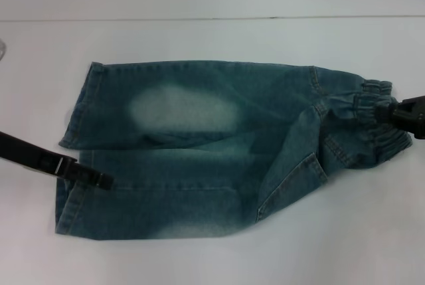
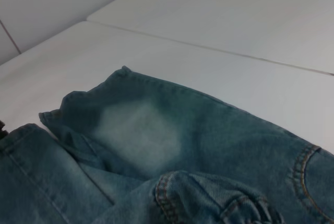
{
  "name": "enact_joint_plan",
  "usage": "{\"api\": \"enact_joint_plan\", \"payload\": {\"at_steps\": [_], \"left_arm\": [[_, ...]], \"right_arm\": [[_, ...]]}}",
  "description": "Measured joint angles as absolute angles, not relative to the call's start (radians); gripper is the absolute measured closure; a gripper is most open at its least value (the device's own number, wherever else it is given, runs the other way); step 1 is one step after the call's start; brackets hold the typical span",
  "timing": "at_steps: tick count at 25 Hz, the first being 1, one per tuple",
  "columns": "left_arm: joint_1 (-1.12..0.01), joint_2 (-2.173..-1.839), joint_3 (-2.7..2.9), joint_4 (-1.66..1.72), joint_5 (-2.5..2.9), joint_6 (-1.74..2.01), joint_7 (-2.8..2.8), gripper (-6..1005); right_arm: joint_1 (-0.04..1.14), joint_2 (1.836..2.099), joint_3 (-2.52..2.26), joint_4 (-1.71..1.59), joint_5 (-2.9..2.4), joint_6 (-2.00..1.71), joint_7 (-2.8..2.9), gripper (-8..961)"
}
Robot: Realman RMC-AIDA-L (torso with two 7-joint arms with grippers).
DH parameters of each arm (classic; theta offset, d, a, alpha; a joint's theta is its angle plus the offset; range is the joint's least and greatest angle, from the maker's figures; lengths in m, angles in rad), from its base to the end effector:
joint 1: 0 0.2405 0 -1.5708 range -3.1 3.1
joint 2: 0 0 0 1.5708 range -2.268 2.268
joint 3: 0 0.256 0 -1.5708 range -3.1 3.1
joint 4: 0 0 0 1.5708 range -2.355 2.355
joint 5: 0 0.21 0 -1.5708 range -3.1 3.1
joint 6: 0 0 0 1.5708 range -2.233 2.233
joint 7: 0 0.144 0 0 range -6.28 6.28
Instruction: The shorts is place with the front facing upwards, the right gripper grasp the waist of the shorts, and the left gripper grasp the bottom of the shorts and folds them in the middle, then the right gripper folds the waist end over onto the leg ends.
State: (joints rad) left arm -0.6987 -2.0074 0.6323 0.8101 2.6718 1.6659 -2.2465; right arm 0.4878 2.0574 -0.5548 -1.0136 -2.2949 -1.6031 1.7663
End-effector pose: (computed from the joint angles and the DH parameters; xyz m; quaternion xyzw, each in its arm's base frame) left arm -0.2833 0.3481 0.0406 -0.8462 -0.5249 0.0464 0.0791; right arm 0.2944 0.3338 0.0750 -0.9122 0.3338 0.1169 0.2069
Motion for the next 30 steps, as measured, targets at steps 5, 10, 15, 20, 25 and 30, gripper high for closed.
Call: {"api": "enact_joint_plan", "payload": {"at_steps": [5,10,15,20,25,30], "left_arm": [[-0.714,-2.01,0.647,0.795,2.672,1.641,-2.26,108],[-0.731,-2.008,0.673,0.76,2.672,1.604,-2.277,123],[-0.738,-2.007,0.678,0.75,2.672,1.579,-2.299,149],[-0.74,-2.004,0.673,0.751,2.671,1.578,-2.301,228],[-0.741,-2.003,0.679,0.748,2.672,1.573,-2.301,475],[-0.742,-2.003,0.681,0.749,2.672,1.569,-2.301,682]], "right_arm": [[0.488,2.063,-0.555,-1.014,-2.295,-1.608,1.754,917],[0.488,2.069,-0.555,-1.014,-2.295,-1.611,1.745,917],[0.487,2.07,-0.557,-1.014,-2.295,-1.612,1.744,917],[0.487,2.069,-0.557,-1.014,-2.295,-1.612,1.744,917],[0.486,2.07,-0.565,-1.014,-2.295,-1.611,1.744,918],[0.487,2.071,-0.569,-1.014,-2.295,-1.61,1.744,918]]}}
